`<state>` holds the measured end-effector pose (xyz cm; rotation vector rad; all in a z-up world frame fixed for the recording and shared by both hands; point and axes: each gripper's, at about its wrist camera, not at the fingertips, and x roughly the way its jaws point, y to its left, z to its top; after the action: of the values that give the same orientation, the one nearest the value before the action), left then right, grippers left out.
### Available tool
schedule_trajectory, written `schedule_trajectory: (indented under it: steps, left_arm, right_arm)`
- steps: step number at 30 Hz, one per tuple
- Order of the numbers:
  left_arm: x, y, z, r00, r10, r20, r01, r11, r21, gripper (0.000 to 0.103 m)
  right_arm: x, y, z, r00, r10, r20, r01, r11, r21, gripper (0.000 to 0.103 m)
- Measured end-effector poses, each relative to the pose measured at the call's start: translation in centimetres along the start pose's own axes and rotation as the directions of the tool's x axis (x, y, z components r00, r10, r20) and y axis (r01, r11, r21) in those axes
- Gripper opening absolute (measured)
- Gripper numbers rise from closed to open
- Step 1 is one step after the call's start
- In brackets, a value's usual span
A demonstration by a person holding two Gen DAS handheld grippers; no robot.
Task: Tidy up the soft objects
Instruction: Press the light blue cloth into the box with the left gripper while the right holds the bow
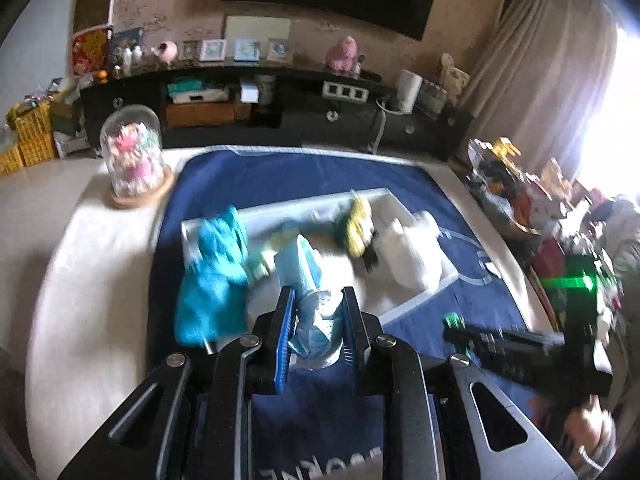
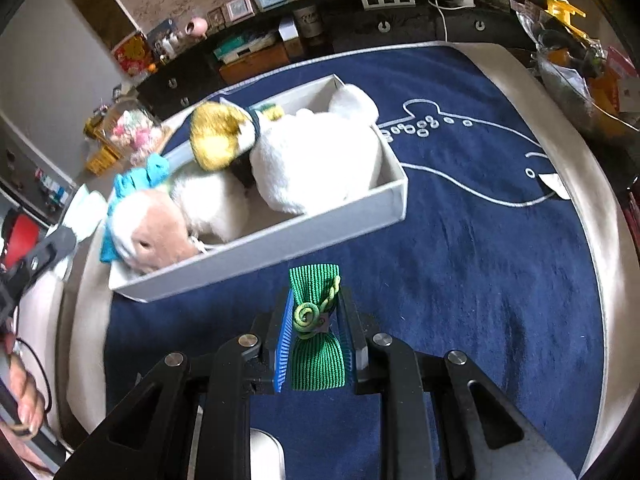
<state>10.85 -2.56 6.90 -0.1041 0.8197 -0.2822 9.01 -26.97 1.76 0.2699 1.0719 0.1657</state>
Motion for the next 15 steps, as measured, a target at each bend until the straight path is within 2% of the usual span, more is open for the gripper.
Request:
schedule_trajectory:
  steps: [3, 7, 11, 15]
  left_arm:
    - [0.1, 0.4, 1.4, 1.0, 0.013, 0.026, -0.013, 1.0, -0.021, 0.021]
    - [1.3, 0.4, 2.7, 0.998, 0.067, 0.019, -0.066, 0.998, -0.021, 0.021]
    - [2.2, 0.0, 4.3, 0.989, 0.145, 0.028, -0.145, 0.989, 0.011, 0.021]
    - [3.6, 0.0, 5.8, 0.985, 0.17, 0.023, -0.17, 0.985, 0.013, 0.021]
  right_arm:
    - [0.3, 1.1, 0.2, 1.0, -0.002, 0.011, 0.002, 1.0, -0.022, 0.103]
    - [0.9, 1.9, 0.3, 1.0, -0.005, 0.003, 0.005, 0.999, -0.05, 0.103]
    - [0.9, 1.7, 0.1, 1.0, -0.004, -0.003, 0.004, 0.999, -0.053, 0.103]
    - [0.9, 1.2, 0.2, 1.0, -0.008, -0.002, 0.008, 0.999, -0.044, 0.103]
